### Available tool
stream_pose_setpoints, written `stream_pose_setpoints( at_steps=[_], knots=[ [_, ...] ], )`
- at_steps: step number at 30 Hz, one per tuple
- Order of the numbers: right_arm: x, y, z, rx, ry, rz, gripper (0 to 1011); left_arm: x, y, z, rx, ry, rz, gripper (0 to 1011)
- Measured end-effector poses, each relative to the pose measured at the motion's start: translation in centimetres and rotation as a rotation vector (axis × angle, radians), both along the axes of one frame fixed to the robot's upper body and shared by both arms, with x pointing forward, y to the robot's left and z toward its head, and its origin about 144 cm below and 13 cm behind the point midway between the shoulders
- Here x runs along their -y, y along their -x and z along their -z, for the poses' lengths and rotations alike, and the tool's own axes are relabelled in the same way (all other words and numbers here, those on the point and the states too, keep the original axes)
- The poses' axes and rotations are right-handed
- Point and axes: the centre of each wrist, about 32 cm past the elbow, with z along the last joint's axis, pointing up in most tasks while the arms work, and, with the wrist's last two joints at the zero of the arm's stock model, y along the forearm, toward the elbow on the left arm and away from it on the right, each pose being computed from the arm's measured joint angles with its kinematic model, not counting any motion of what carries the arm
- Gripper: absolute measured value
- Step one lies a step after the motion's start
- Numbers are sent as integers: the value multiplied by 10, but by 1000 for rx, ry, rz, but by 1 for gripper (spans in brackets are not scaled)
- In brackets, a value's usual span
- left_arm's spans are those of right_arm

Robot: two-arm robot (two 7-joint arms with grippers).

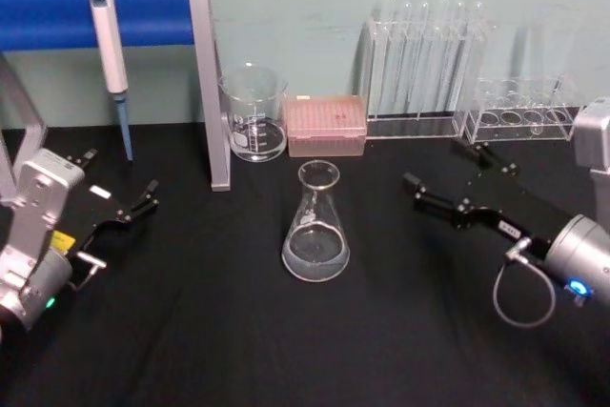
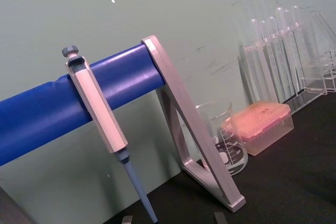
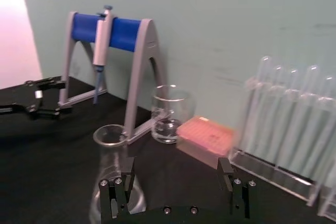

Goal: Grasp the erlenmeyer flask with one hand, shake it three times, then place it back.

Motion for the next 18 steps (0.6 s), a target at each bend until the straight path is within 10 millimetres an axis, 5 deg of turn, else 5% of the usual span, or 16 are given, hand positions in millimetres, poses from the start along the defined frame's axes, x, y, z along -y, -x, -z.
stream_pose_setpoints(
  at_steps=[18],
  knots=[
    [-11, -15, 20, -43, 34, -95, 1000, 0, 0, 0, 0, 0, 0, 1001]
  ],
)
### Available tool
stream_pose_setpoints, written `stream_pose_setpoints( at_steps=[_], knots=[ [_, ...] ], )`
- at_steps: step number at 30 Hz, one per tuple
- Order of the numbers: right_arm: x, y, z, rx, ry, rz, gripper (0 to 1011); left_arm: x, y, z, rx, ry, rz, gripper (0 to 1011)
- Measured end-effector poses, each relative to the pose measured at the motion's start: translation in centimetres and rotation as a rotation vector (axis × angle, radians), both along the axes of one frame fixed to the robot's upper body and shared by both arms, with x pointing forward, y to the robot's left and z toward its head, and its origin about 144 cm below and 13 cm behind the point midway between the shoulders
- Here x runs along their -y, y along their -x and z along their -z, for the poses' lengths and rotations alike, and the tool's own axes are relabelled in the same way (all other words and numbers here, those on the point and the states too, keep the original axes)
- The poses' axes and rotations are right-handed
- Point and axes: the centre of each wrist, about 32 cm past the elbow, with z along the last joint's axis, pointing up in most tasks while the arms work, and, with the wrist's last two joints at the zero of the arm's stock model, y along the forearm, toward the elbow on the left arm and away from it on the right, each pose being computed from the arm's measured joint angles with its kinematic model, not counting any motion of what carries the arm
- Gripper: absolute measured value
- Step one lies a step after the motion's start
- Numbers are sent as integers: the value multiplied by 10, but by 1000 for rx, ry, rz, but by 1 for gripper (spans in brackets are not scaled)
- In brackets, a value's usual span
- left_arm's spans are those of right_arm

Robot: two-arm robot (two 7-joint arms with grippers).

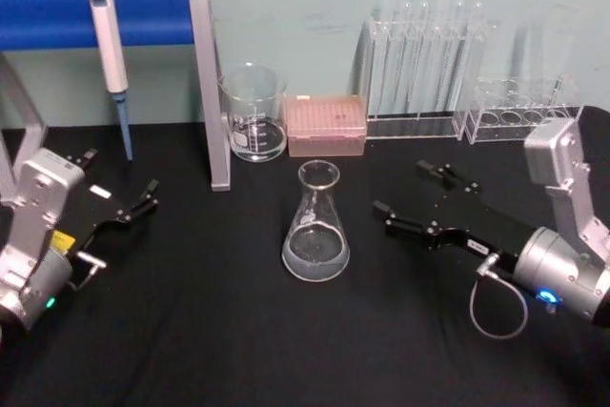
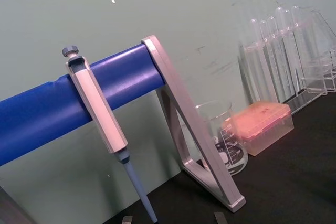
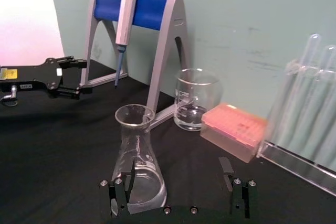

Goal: Grasp the erlenmeyer flask with one hand, shake it three times, then place it back.

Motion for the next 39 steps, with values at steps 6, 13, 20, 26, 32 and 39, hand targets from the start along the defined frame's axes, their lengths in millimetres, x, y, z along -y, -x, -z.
stream_pose_setpoints(
  at_steps=[6, 13, 20, 26, 32, 39],
  knots=[
    [-6, -11, 5, -6, 8, -37, 1000, 0, 0, 0, 0, 0, 0, 1001],
    [-17, -25, 10, -7, 22, -88, 1000, 0, 0, 0, 0, 0, 0, 1001],
    [-27, -35, 13, -7, 25, -123, 1000, 0, 0, 0, 0, 0, 0, 1001],
    [-37, -44, 14, -2, 23, -151, 1000, 0, 0, 0, 0, 0, 0, 1001],
    [-47, -52, 16, 8, 22, -167, 1000, 0, 0, 0, 0, 0, 0, 1001],
    [-59, -61, 19, 21, 27, -169, 1000, 0, 0, 0, 0, 0, 0, 1001]
  ],
)
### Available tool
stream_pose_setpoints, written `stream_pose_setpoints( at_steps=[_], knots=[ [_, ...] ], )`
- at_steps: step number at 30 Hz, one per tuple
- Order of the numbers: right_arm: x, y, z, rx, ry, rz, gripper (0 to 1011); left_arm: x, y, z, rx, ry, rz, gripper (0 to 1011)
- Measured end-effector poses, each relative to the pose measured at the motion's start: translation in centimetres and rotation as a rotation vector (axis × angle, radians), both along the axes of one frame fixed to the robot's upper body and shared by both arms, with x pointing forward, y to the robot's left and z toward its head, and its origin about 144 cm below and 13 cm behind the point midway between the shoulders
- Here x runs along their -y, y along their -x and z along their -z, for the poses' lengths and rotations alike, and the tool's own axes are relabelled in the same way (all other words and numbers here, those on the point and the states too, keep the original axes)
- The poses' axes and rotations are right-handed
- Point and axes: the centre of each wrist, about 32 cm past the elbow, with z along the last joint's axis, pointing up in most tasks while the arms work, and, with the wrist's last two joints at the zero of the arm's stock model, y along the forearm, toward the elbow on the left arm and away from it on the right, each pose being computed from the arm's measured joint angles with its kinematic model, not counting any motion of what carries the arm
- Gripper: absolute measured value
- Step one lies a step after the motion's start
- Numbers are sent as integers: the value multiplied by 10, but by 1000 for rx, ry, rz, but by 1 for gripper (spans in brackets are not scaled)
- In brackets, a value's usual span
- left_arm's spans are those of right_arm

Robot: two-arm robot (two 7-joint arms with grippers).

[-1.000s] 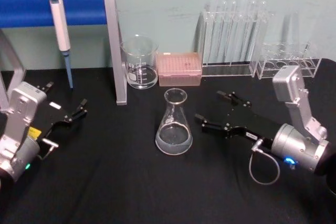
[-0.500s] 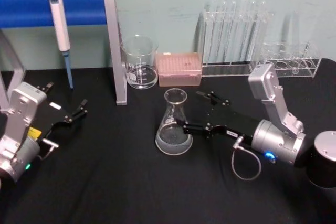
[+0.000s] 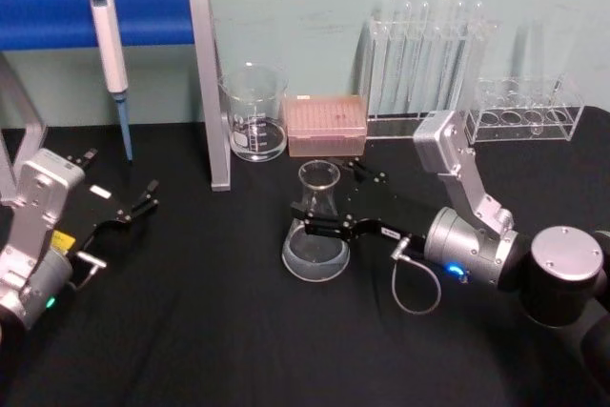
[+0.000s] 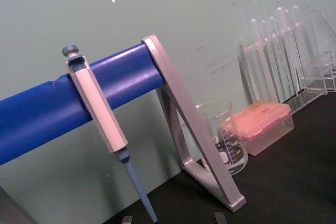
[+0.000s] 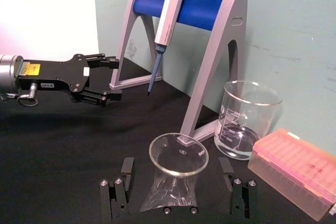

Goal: Grasp the erlenmeyer flask with one hand, shake it three times, then place it back.

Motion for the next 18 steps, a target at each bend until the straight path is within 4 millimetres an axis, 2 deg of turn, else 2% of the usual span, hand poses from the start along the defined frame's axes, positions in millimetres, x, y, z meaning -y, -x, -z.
stream_pose_setpoints(
  at_steps=[18],
  knots=[
    [-14, -9, 6, -12, -3, 22, 1000, 0, 0, 0, 0, 0, 0, 1001]
  ],
)
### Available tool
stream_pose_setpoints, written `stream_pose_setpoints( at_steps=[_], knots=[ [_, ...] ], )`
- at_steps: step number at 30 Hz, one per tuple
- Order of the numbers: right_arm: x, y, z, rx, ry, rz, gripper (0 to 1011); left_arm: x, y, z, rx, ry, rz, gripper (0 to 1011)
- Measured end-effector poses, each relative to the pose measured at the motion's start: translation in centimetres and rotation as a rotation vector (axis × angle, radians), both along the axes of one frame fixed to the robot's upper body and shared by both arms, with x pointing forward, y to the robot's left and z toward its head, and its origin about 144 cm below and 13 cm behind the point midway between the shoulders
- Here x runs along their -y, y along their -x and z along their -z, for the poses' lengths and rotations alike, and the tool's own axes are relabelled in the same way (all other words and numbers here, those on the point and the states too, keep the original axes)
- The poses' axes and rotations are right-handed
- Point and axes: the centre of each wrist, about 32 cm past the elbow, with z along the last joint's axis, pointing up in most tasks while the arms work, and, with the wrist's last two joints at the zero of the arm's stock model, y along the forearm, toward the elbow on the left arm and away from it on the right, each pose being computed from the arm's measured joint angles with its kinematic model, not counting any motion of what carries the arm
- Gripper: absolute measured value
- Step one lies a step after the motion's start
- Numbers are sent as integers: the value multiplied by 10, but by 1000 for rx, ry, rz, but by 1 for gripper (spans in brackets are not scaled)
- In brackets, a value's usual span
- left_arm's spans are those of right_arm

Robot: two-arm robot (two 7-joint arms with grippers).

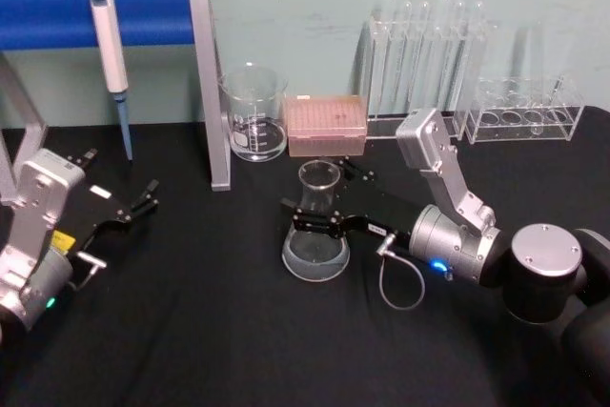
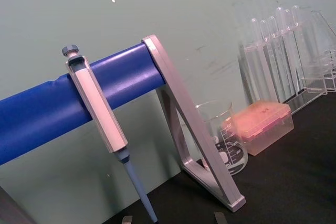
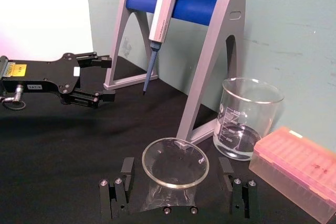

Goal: Grasp the erlenmeyer flask with one hand, shake it three times, then place it back.

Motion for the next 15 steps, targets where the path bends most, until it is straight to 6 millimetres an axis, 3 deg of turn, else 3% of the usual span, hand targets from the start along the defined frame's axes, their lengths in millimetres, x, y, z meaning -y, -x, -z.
stream_pose_setpoints(
  at_steps=[15],
  knots=[
    [-4, 0, 1, -12, 1, 4, 1000, 0, 0, 0, 0, 0, 0, 1001]
  ],
)
